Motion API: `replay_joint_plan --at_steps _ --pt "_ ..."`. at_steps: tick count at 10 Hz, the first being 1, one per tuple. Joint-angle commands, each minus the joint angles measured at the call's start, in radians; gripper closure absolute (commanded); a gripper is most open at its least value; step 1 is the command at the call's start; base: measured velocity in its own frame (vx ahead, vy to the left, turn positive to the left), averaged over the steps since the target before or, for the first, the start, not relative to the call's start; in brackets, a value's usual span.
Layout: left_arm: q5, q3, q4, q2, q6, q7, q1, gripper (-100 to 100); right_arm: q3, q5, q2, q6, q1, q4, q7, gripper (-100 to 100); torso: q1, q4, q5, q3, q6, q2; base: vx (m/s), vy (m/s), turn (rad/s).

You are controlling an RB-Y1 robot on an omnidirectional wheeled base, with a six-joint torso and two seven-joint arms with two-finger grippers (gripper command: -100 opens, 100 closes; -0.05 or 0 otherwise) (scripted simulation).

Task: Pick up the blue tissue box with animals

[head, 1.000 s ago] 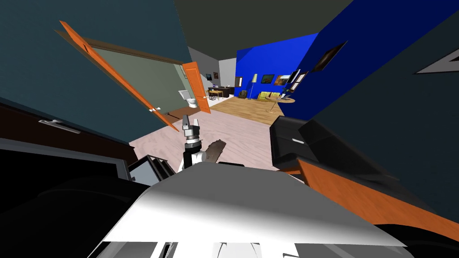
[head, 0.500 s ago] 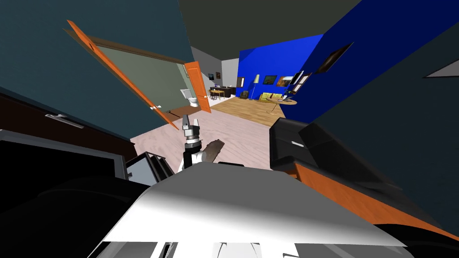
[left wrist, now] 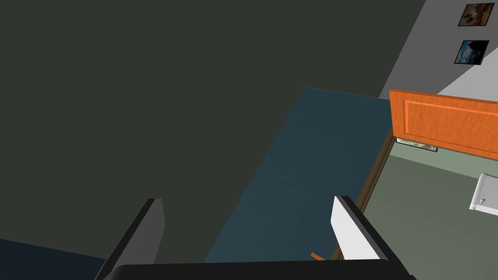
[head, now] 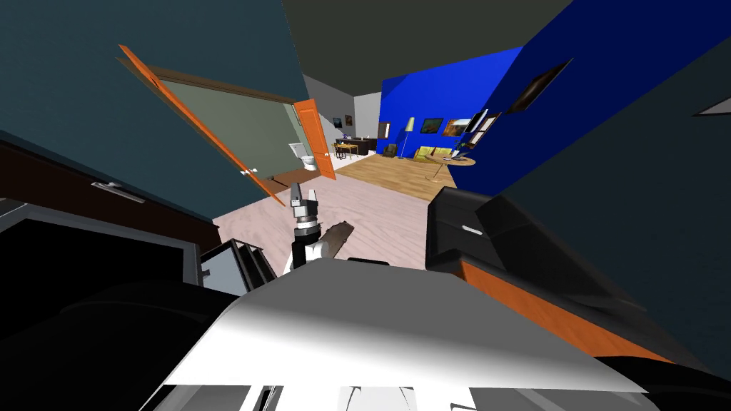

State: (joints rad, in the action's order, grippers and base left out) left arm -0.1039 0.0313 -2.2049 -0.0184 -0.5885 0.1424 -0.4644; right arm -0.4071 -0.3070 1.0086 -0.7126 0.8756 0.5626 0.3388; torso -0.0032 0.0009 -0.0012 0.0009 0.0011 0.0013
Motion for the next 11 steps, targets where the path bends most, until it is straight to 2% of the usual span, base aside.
replay_joint_plan --at_steps 1,2,3,4,5,6,7,8,9,10,11 --pt "0.0 0.0 0.0 0.0 0.0 0.0 0.0 0 -0.019 -0.012 -0.037 0.008 -0.028 0.029 0.008 -100 0.0 0.0 0.0 0.0 0.0 0.0 -0.026 -0.088 0.046" --pt "0.0 0.0 0.0 0.0 0.0 0.0 0.0 0 -0.013 -0.009 -0.026 0.008 -0.023 0.011 0.004 -100 -0.002 0.0 0.0 0.001 0.0 0.002 -0.017 -0.057 0.026" --pt "0.0 0.0 0.0 0.0 0.0 0.0 0.0 0 -0.015 -0.01 -0.03 0.009 -0.026 0.012 0.005 0 0.0 0.0 0.0 0.001 0.0 0.002 -0.001 -0.009 -0.001" --pt "0.0 0.0 0.0 0.0 0.0 0.0 0.0 0 -0.007 0.04 -0.058 0.059 0.023 0.062 0.018 -100 0.003 0.0 0.001 0.001 0.0 0.001 -0.133 -0.042 0.328" --pt "0.0 0.0 0.0 0.0 0.0 0.0 0.001 0 -0.007 0.057 -0.058 0.072 0.023 0.091 0.018 -100 0.002 0.001 0.001 0.004 -0.001 0.007 -0.146 -0.039 0.475" --pt "0.0 0.0 0.0 0.0 0.0 0.0 0.001 0 0.0 0.095 -0.087 0.128 0.072 0.157 0.03 -100 0.002 0.002 0.001 0.005 -0.001 0.008 -0.181 -0.073 0.491" --pt "0.0 0.0 0.0 0.0 0.0 0.0 0.001 0 0.0 0.124 -0.087 0.135 0.072 0.17 0.03 -100 0.0 0.002 0.0 0.006 -0.001 0.011 -0.161 -0.063 0.415" --pt "0.0 0.0 0.0 0.0 0.0 0.0 0.001 0 0.007 0.154 -0.116 0.167 0.114 0.199 0.043 -100 -0.001 0.003 0.0 0.006 -0.001 0.011 -0.179 -0.043 0.379" --pt "0.0 0.0 0.0 0.0 0.0 0.0 0.001 0 0.007 0.186 -0.116 0.187 0.121 0.222 0.043 -100 0.0 0.003 0.001 0.007 0.0 0.012 -0.172 -0.029 0.417" --pt "0.0 0.0 0.0 0.0 0.0 0.0 0.001 0 0.007 0.191 -0.116 0.198 0.121 0.249 0.043 -100 0.001 0.003 0.0 0.007 -0.001 0.011 -0.078 -0.007 0.141" --pt "0.0 0.0 0.0 0.0 0.0 0.0 0.0 0 0.015 0.233 -0.145 0.241 0.17 0.29 0.056 -100 0.001 0.002 0.0 0.004 0.001 0.007 -0.116 -0.001 0.388"
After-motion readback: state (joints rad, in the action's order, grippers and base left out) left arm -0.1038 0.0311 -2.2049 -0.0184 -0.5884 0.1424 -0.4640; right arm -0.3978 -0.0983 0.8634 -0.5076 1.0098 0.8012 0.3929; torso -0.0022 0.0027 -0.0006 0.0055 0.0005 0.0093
